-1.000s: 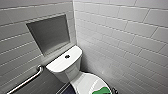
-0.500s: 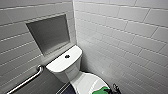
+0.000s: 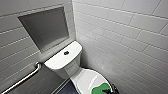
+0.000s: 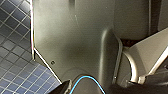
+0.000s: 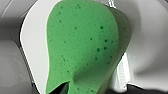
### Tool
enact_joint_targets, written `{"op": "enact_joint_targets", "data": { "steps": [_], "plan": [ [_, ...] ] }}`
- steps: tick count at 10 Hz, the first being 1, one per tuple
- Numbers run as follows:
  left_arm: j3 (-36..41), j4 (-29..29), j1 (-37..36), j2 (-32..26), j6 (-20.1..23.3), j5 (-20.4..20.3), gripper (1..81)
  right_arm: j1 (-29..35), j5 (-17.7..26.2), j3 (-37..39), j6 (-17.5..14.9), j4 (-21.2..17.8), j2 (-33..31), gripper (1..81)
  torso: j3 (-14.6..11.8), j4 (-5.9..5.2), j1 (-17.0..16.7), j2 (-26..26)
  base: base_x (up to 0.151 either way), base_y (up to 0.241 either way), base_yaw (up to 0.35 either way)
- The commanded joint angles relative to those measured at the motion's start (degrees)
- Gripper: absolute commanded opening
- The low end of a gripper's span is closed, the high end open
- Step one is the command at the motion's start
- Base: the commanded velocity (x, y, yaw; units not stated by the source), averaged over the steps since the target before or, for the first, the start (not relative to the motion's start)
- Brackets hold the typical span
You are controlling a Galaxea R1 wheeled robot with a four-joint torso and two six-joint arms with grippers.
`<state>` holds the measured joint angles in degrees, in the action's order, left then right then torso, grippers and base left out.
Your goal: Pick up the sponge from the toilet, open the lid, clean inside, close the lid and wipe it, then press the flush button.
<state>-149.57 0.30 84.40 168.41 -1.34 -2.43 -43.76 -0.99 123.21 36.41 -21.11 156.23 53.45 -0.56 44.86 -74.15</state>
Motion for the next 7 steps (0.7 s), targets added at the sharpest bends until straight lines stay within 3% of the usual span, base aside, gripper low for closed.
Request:
{"op": "enact_joint_targets", "data": {
  "steps": [1, 3, 7],
  "plan": [
    [0.1, -0.5, 0.7, -0.3, 0.2, 4.4, 81.1, 6.6, 3.4, -2.2, -0.4, 0.5, -0.7, 81.1, 0.0, 0.0, 0.0, 0.0, 0.0, 0.0, 0.0],
    [0.1, -0.5, 0.7, -0.2, 0.2, 4.4, 81.1, 7.5, 3.4, -1.8, -0.4, 3.3, 0.1, 81.1, 0.0, 0.0, 0.0, 0.0, 0.0, 0.0, 0.0],
    [0.1, -0.6, 0.7, -0.2, 0.1, 4.5, 81.1, 7.9, 3.4, 1.9, -0.4, 4.3, 3.2, 81.1, 0.0, 0.0, 0.0, 0.0, 0.0, 0.0, 0.0]
  ]
}}
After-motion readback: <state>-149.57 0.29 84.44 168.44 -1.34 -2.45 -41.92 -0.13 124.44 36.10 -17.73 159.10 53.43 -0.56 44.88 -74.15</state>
